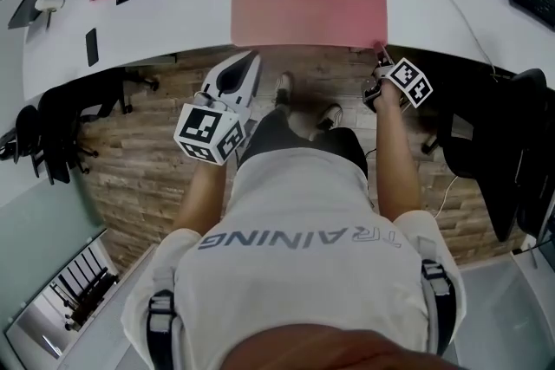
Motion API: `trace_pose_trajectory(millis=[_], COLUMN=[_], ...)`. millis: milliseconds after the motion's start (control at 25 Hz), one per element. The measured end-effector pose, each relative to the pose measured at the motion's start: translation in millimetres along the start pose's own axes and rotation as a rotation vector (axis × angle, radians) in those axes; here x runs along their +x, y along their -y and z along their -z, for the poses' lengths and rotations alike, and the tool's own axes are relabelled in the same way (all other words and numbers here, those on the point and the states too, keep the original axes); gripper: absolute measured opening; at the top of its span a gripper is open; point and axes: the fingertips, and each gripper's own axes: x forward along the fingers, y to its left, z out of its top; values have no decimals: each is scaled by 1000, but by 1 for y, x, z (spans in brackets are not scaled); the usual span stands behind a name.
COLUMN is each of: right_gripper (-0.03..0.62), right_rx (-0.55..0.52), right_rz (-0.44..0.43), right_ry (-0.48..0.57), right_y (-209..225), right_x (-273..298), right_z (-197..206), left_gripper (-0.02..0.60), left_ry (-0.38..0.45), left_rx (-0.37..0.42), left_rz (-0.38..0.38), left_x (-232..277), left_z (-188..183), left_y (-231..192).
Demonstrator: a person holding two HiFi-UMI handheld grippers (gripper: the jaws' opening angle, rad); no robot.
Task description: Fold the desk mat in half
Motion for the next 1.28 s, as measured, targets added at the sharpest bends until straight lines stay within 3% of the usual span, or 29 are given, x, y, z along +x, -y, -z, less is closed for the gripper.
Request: trace_pose_trajectory(millis=[200,440,600,920,1280], right_gripper=[37,37,37,37,37], right_rx=[-51,-477,-628,-791,-860], right_rz=[-10,31,-8,-94,-144], right_ry=[10,73,67,51,-17], right_y=[-19,-89,-148,-247,-293], right_x=[-9,-27,-17,19,57], right_z=[-7,-13,2,56,128], left_gripper=[28,28,28,28,28], left_ry=[28,71,90,104,111], left_rx=[5,7,-12,-31,-76], left_rz=[13,46,20,-6,-74], left_x=[-4,-10,-25,-68,-117], left_z=[-7,-25,-31,-22,-9], left_y=[2,-17,-54,-117,-180])
